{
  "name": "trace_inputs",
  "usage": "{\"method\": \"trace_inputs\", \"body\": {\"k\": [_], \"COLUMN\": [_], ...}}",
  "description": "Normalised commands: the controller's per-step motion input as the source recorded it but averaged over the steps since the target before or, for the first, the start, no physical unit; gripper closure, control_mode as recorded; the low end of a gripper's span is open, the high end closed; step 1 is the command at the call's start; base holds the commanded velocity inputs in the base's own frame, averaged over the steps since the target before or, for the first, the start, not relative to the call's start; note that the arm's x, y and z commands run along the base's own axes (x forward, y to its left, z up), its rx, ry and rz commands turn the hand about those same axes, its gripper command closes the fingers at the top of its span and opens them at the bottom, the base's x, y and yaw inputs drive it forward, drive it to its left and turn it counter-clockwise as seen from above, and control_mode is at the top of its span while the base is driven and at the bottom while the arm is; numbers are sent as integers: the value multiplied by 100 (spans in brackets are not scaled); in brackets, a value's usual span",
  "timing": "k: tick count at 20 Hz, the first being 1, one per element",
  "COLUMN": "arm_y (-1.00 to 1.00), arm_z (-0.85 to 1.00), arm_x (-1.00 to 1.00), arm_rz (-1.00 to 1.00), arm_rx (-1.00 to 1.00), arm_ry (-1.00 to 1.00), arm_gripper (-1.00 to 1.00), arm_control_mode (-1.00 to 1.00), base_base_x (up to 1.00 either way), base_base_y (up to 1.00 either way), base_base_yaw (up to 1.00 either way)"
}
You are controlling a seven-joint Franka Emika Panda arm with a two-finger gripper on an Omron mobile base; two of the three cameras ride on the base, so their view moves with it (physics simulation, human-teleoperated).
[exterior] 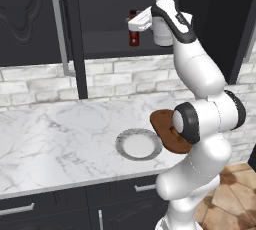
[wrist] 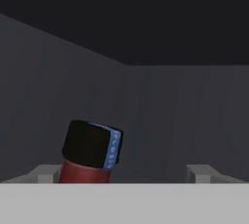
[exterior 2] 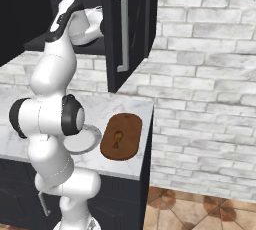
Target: Pick the chicken drumstick from the plate and place it on the cutting board. Then pick the condiment bottle from the cabinet and place it next to the cutting board.
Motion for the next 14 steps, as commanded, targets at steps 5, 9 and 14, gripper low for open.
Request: {"method": "trace_inputs", "body": {"k": [5, 9, 14], "arm_y": [-6, -4, 1], "arm_z": [0, 0, 0], "arm_x": [0, -5, -5], "arm_rz": [0, 0, 0], "arm_rx": [0, 0, 0], "arm_ry": [0, 0, 0], "arm_gripper": [100, 100, 100], "arm_control_mode": [-100, -100, -100], "base_base_x": [0, 0, 0], "base_base_y": [0, 0, 0], "base_base_yaw": [0, 0, 0]}}
